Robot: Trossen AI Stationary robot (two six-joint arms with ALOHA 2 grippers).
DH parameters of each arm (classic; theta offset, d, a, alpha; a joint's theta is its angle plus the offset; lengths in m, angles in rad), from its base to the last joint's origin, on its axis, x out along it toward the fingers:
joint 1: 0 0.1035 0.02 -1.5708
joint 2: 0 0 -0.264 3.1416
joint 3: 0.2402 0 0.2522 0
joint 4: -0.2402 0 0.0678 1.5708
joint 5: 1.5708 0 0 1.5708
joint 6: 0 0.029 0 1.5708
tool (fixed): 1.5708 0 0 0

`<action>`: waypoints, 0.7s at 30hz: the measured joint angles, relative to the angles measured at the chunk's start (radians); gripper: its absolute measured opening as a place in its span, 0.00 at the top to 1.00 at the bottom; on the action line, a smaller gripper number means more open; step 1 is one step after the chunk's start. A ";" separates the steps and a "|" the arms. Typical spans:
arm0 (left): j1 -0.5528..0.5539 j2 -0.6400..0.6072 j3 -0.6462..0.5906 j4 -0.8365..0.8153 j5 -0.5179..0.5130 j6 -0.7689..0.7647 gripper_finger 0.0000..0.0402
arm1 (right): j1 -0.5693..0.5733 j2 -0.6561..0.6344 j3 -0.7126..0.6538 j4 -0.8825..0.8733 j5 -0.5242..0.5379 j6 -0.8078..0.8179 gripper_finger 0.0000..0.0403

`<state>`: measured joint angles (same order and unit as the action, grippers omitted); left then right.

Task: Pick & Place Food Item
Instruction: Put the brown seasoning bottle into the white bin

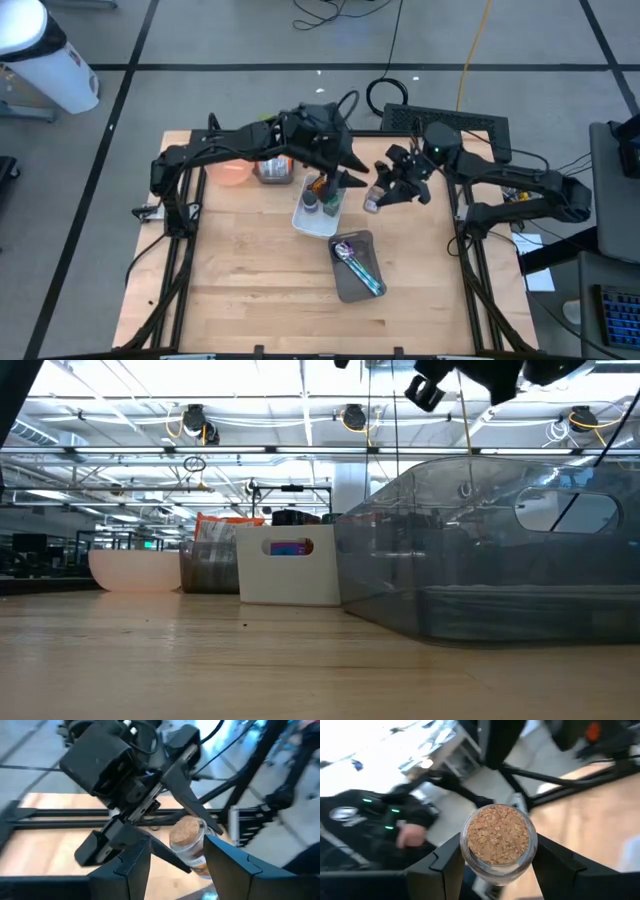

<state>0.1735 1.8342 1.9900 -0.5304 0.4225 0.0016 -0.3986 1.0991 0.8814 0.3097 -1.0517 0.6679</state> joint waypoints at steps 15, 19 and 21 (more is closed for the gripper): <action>0.006 0.000 0.000 -0.149 0.020 0.013 0.53 | 0.023 0.111 0.000 0.160 0.007 0.110 0.54; 0.044 -0.036 0.001 -0.204 0.003 -0.070 0.53 | -0.004 0.103 0.000 0.158 0.054 0.079 0.54; 0.064 -0.044 0.002 -0.245 0.025 -0.131 0.53 | -0.007 0.102 0.000 0.153 0.078 0.052 0.54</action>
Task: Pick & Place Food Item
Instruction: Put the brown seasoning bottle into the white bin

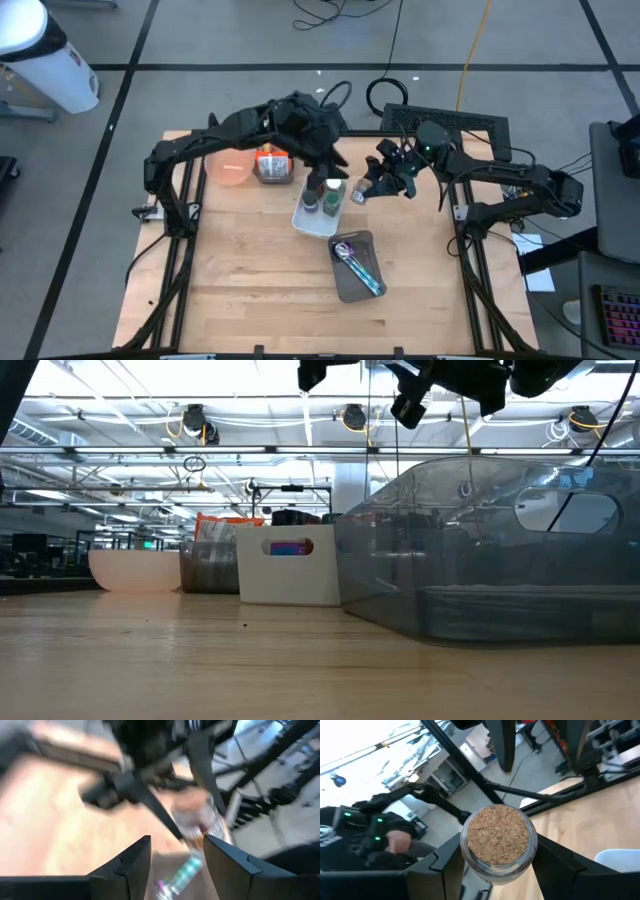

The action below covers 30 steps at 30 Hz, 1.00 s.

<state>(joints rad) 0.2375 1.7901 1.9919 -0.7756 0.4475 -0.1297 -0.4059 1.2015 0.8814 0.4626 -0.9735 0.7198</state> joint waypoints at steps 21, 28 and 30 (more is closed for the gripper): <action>-0.010 0.020 -0.002 -0.030 -0.030 -0.111 0.53 | -0.040 -0.011 0.002 -0.014 0.163 -0.183 0.54; 0.005 0.039 0.000 0.004 -0.016 -0.161 0.47 | -0.043 -0.010 0.043 -0.038 0.165 -0.216 0.54; 0.005 0.042 -0.001 0.009 -0.012 -0.178 0.43 | -0.046 -0.010 0.044 -0.038 0.166 -0.221 0.54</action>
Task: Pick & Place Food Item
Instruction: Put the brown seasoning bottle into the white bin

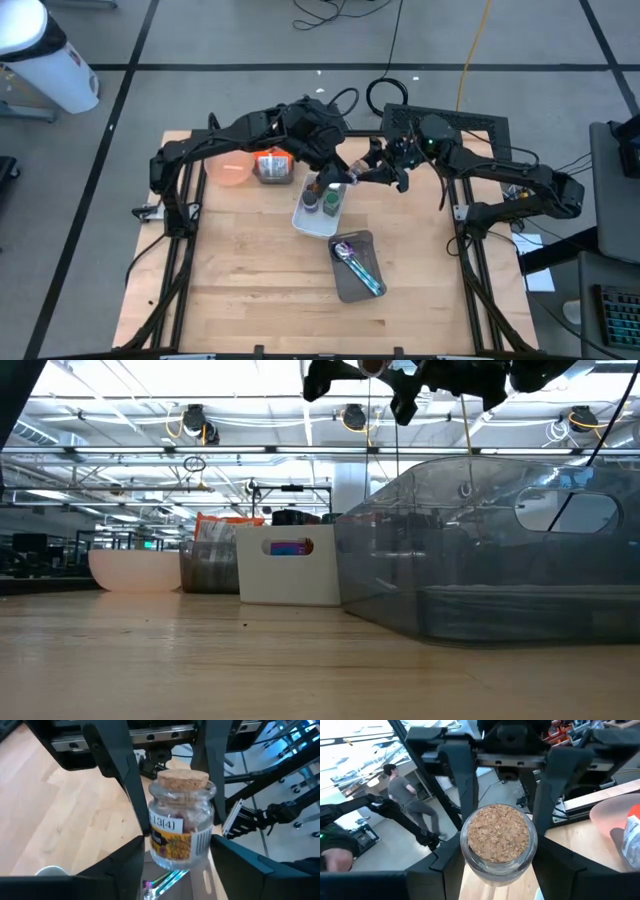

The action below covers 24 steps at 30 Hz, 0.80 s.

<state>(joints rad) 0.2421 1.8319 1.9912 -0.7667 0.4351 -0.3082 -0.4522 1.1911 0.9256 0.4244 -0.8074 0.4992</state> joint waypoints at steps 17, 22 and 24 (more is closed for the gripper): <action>-0.001 0.012 -0.001 0.069 -0.019 0.011 0.32 | -0.013 0.000 0.002 0.024 0.032 0.001 0.54; -0.001 0.014 -0.001 0.072 -0.018 0.012 0.40 | -0.013 0.000 0.002 0.054 0.046 0.013 0.54; 0.000 0.015 -0.001 0.069 -0.018 0.009 0.43 | -0.013 0.000 0.002 0.059 0.048 0.012 0.54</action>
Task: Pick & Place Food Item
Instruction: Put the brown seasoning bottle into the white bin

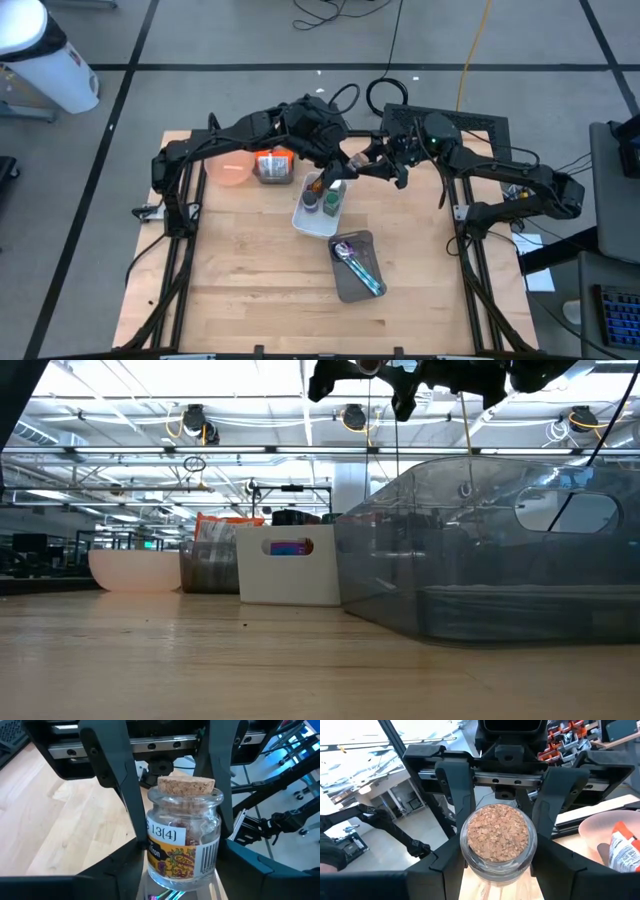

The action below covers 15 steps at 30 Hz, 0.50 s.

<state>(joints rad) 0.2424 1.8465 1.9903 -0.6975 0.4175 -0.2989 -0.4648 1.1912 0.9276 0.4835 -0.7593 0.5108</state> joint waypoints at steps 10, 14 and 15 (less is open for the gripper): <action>0.000 0.000 0.000 0.000 -0.002 0.042 0.50 | 0.000 0.000 0.000 0.006 0.004 -0.008 0.54; 0.000 0.000 0.000 0.008 -0.007 0.054 0.50 | 0.000 0.000 0.000 0.008 0.004 -0.008 0.54; 0.000 0.000 0.000 0.010 -0.016 0.053 0.50 | 0.000 0.000 0.000 0.009 0.003 -0.008 0.54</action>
<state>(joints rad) 0.2426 1.8469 1.9903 -0.6878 0.4020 -0.2463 -0.4652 1.1908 0.9272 0.4922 -0.7562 0.5030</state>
